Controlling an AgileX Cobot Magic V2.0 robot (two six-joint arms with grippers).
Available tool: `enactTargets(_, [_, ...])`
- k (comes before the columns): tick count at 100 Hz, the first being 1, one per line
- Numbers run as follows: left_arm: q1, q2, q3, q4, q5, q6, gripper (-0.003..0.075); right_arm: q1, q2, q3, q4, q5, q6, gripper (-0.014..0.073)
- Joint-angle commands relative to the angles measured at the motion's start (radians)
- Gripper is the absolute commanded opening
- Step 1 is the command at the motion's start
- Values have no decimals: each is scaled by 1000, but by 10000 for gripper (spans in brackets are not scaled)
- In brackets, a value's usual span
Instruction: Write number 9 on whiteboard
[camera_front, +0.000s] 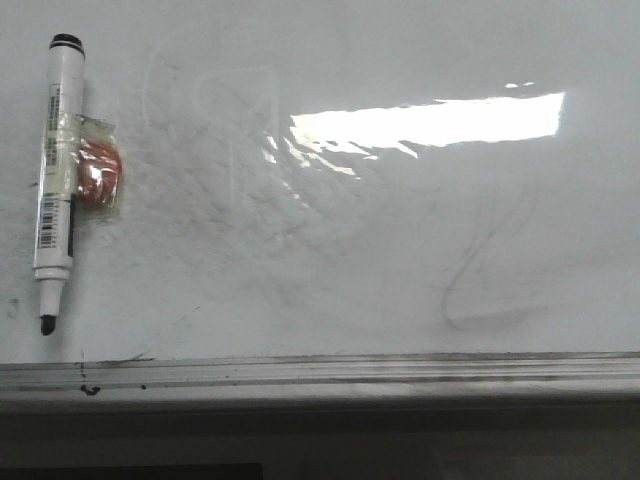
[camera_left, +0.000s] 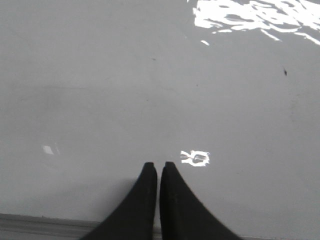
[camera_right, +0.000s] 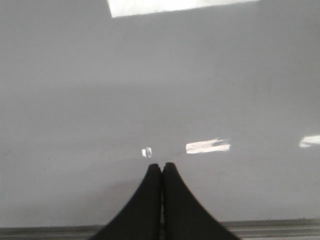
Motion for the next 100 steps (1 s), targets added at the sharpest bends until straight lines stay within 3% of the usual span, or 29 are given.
enactTargets(1, [0,-27,41,1,-44,-10,-20,-8,-22,11,2,-21,-10,-63])
enactTargets(62, [0,-27,41,6,-48,-10,-20,-8,-22,11,2,-21,-10,-63])
enactTargets(100, [0,-27,41,41,-193,-10,-20,-8,-22,11,-9,-89,-10,-63])
